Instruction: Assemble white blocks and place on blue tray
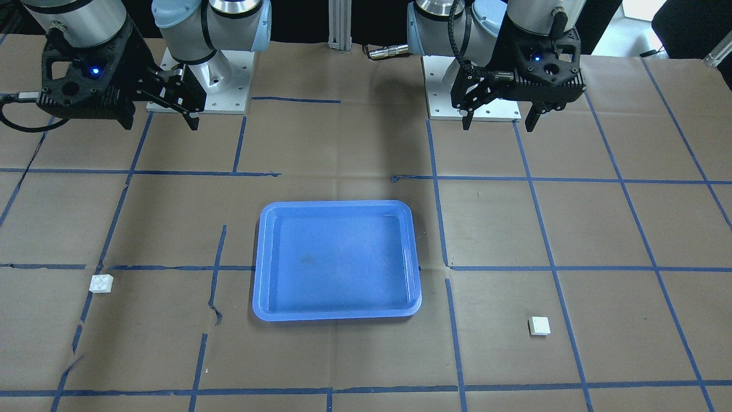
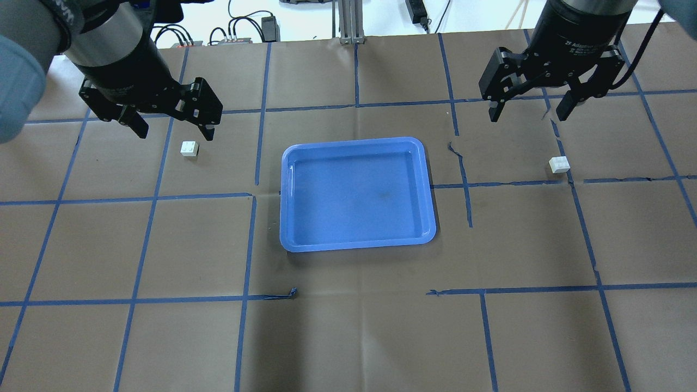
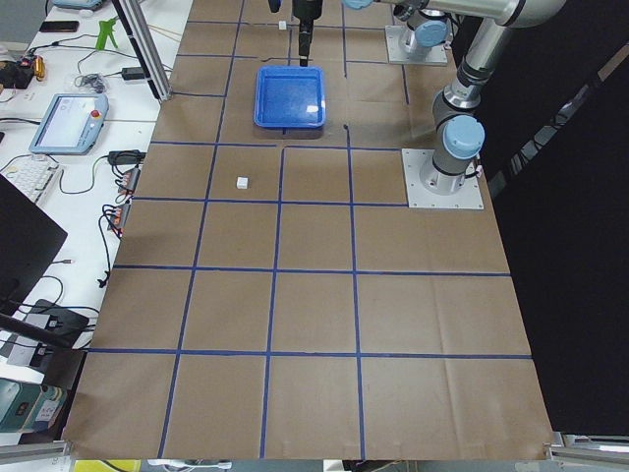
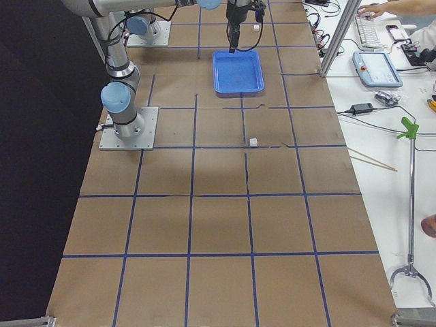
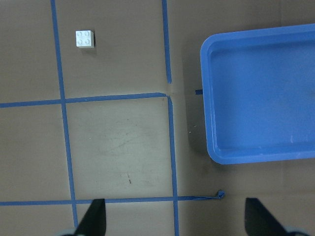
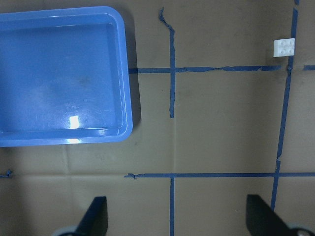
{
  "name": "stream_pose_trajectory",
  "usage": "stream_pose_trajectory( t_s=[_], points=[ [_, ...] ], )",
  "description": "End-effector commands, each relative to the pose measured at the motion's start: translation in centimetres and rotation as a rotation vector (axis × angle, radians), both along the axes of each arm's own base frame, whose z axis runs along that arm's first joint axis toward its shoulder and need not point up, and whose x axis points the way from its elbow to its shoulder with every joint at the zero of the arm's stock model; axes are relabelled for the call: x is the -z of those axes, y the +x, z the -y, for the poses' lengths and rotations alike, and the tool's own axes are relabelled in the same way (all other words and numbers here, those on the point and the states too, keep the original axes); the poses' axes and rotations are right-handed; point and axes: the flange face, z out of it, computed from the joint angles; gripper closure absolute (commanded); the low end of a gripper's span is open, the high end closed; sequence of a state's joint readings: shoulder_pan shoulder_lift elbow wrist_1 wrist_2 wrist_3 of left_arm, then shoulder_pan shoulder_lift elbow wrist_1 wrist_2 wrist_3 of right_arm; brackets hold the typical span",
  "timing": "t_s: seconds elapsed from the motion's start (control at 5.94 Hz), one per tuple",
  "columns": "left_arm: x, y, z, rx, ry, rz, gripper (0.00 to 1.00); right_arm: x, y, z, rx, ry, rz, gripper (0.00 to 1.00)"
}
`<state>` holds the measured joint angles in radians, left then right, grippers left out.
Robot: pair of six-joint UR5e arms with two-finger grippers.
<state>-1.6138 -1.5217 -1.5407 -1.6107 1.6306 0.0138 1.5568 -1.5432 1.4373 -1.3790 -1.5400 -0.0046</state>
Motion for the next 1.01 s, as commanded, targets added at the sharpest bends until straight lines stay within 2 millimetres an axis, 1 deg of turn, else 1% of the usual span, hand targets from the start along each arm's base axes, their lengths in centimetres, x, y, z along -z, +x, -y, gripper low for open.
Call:
stream_pose_trajectory(
  t_s=[0.0, 0.17, 0.34, 0.51, 0.67, 0.84],
  points=[
    [0.0, 0.0, 0.0, 0.000, 0.001, 0.000, 0.01, -0.1, 0.0, -0.1, 0.000, -0.002, 0.001, 0.00],
    [0.1, 0.5, 0.1, -0.006, 0.003, 0.003, 0.01, 0.0, -0.1, 0.0, 0.001, 0.000, 0.001, 0.00],
    [1.4, 3.7, 1.9, -0.059, 0.029, -0.002, 0.01, -0.1, 0.0, -0.1, 0.000, -0.002, 0.001, 0.00],
    [2.7, 8.1, 3.6, -0.151, 0.049, -0.005, 0.01, -0.1, -0.1, 0.0, 0.001, -0.002, 0.001, 0.00],
    [7.3, 13.2, 6.6, -0.231, 0.126, -0.011, 0.01, 0.0, -0.1, 0.0, 0.001, 0.000, 0.001, 0.00],
    [13.3, 15.6, 11.9, -0.219, 0.088, -0.015, 0.01, 0.0, -0.1, 0.0, 0.001, 0.000, 0.001, 0.00]
  ],
)
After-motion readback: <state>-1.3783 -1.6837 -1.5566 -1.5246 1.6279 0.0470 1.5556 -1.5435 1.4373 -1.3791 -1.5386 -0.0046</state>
